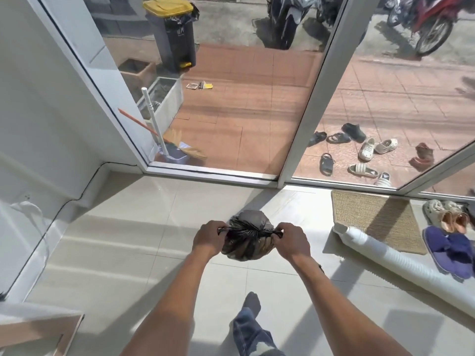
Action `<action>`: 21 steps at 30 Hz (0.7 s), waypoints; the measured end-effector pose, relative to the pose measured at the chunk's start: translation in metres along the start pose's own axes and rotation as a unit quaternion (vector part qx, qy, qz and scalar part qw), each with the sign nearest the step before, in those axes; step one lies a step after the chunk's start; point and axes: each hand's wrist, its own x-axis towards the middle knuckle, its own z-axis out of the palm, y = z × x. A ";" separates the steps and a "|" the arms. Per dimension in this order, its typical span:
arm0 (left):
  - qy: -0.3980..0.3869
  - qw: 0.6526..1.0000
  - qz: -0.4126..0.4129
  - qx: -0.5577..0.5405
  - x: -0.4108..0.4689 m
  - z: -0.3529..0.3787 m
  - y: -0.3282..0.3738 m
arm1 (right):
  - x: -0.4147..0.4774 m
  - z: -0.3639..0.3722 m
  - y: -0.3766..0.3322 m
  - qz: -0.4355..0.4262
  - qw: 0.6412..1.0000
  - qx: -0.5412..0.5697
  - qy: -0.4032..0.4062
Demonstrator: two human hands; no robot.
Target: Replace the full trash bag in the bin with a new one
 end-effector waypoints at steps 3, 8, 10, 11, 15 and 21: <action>-0.003 1.000 -0.005 -0.025 0.048 -0.003 0.018 | 0.049 -0.010 -0.008 -0.002 1.000 0.007 0.011; -0.002 0.999 -0.011 -0.049 0.127 -0.007 0.047 | 0.124 -0.014 -0.022 0.021 1.000 0.014 0.011; -0.008 0.999 -0.005 -0.036 0.155 -0.009 0.053 | 0.151 -0.010 -0.026 0.027 0.999 0.021 0.013; -0.014 0.999 -0.003 -0.030 0.172 -0.009 0.054 | 0.165 -0.007 -0.028 0.028 0.999 0.025 0.012; -0.029 0.999 -0.020 -0.024 0.242 -0.010 0.052 | 0.233 0.002 -0.040 0.036 0.999 0.028 0.006; -0.029 0.998 -0.031 -0.044 0.343 0.014 0.035 | 0.331 0.030 -0.040 0.040 0.998 0.038 -0.004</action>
